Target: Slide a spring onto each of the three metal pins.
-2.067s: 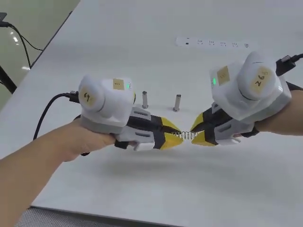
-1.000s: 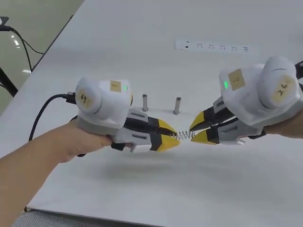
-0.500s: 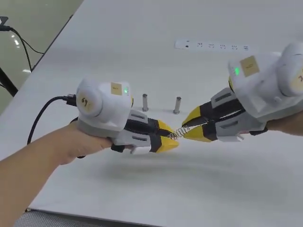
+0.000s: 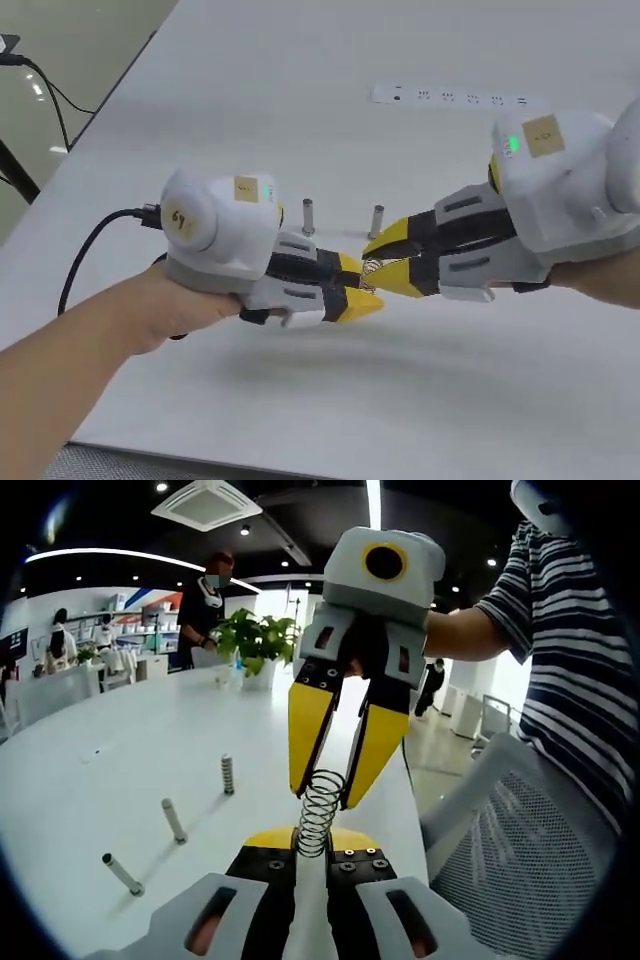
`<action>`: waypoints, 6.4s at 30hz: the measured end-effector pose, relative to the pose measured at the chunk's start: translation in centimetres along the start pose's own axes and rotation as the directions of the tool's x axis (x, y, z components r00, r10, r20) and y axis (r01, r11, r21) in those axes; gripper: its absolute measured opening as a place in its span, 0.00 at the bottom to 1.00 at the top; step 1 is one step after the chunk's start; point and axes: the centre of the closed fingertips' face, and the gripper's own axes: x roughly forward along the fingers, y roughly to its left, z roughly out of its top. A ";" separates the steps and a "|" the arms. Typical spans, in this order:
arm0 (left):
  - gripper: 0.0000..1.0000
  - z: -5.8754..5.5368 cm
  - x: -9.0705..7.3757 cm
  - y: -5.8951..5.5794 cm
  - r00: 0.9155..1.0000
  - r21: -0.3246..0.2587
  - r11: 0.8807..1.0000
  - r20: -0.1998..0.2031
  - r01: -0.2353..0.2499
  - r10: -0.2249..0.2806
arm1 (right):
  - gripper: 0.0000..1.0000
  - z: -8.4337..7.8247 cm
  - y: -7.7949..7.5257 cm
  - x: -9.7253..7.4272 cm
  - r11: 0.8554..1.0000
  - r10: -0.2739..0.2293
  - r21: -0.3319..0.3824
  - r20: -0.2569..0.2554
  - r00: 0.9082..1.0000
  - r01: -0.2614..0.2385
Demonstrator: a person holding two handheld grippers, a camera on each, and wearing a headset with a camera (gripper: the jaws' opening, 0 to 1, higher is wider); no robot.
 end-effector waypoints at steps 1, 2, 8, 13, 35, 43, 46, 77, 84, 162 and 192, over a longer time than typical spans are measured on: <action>0.03 0.0 0.0 0.0 1.000 0.002 1.000 -0.003 -0.001 0.001 | 0.07 0.0 0.0 0.0 1.000 -0.006 -0.008 -0.001 1.000 0.006; 0.03 -0.1 0.0 0.0 1.000 0.002 1.000 -0.003 -0.002 0.002 | 0.07 0.0 0.0 0.0 1.000 -0.009 -0.011 0.001 1.000 0.009; 0.03 0.1 -0.3 0.1 1.000 -0.014 1.000 0.011 -0.009 0.009 | 0.07 0.3 -0.1 -0.1 0.999 -0.028 0.018 0.040 0.999 0.027; 0.03 -0.2 -0.3 -0.1 1.000 -0.013 1.000 -0.003 -0.010 0.010 | 0.07 0.2 0.2 0.1 0.999 -0.035 0.013 0.023 0.999 0.035; 0.10 -1.0 -1.5 0.7 0.998 -0.055 0.996 -0.017 -0.067 0.066 | 0.07 0.5 -0.2 0.0 1.000 -0.025 -0.010 -0.010 1.000 0.025; 0.15 -1.3 -2.5 1.6 0.994 -0.070 0.991 -0.011 -0.111 0.110 | 0.07 0.2 -0.4 -0.1 1.000 -0.029 -0.009 -0.018 0.999 0.029; 0.21 -1.4 -2.8 1.8 0.992 -0.071 0.989 -0.008 -0.128 0.128 | 0.07 0.2 -0.6 -0.1 0.999 -0.034 -0.003 -0.017 0.999 0.034; 0.63 -2.0 -8.9 5.2 0.936 -0.118 0.931 0.017 -0.346 0.351 | 0.07 -2.4 -1.7 0.0 0.999 -0.049 0.016 -0.112 0.993 0.051; 0.76 -2.7 -10.5 5.5 0.919 -0.154 0.910 0.018 -0.386 0.393 | 0.07 -2.9 -2.0 -0.1 0.998 -0.059 0.022 -0.124 0.990 0.062; 0.98 -4.9 -12.8 5.7 0.882 -0.225 0.858 -0.009 -0.462 0.472 | 0.07 -5.2 -14.5 0.6 0.927 -0.283 0.207 -0.162 0.945 0.313; 0.98 -4.9 -12.9 5.8 0.883 -0.229 0.858 -0.008 -0.459 0.470 | 0.07 -8.0 -13.6 2.8 0.922 -0.244 0.245 -0.233 0.942 0.299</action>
